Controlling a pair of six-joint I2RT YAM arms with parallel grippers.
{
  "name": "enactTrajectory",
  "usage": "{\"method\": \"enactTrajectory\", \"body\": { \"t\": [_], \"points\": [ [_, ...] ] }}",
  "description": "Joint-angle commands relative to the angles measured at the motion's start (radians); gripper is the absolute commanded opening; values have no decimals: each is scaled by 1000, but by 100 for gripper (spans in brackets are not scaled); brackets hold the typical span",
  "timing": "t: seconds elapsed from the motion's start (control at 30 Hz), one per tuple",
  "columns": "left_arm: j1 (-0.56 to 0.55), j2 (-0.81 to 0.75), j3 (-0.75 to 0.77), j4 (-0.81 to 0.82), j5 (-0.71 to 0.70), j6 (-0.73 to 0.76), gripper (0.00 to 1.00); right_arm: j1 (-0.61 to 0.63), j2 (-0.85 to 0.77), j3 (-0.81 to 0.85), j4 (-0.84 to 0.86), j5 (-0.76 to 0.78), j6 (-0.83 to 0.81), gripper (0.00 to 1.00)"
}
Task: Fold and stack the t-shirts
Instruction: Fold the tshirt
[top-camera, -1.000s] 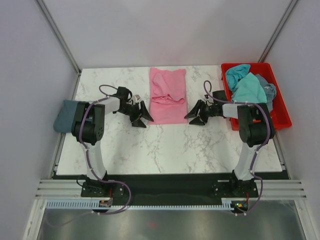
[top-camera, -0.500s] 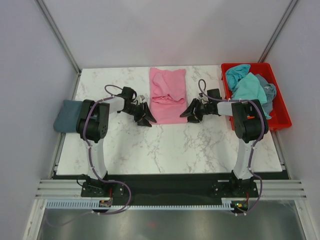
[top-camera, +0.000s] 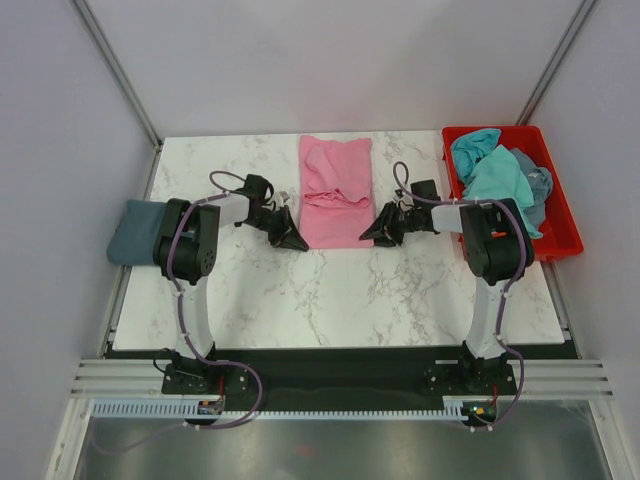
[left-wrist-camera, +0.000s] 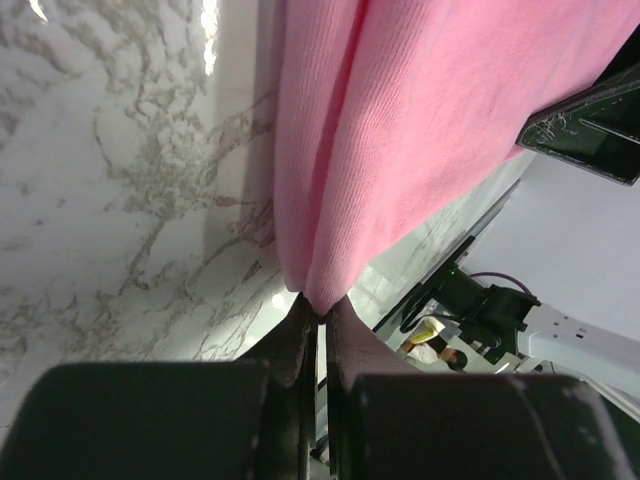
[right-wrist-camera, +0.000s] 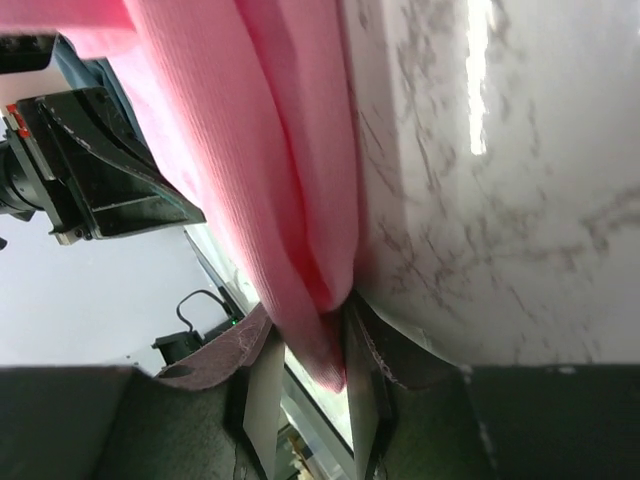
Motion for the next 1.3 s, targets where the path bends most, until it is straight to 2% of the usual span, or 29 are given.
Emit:
{"method": "enactTrajectory", "body": {
  "t": [0.0,0.13,0.27,0.37,0.53,0.8,0.97,1.13,1.27],
  "points": [
    [-3,-47,7,9,3,-21,2,-9,-71,-35,4,1,-18,36],
    [-3,-83,-16,9,-5,-21,2,-12,-95,-57,3,7,-24,35],
    [-3,-132,-45,13,-5,-19,2,-13,-125,-65,3,7,-38,8],
    [-3,-168,-66,17,-6,-16,2,-12,-138,-71,15,15,-44,0],
    [-3,-242,-68,-16,11,-1,2,-13,-207,-63,5,1,-51,0],
    [-9,-463,-90,-22,21,-35,2,-12,-430,-62,-65,-14,-47,0],
    [-12,-547,-100,-36,17,-30,2,-13,-526,-72,-95,-5,-53,0],
    [-12,-616,-154,-39,18,-50,2,-12,-565,-92,-157,-8,-73,0],
    [-11,-601,-171,-30,3,-44,2,-15,-551,-132,-138,1,-70,0]
  ]
}}
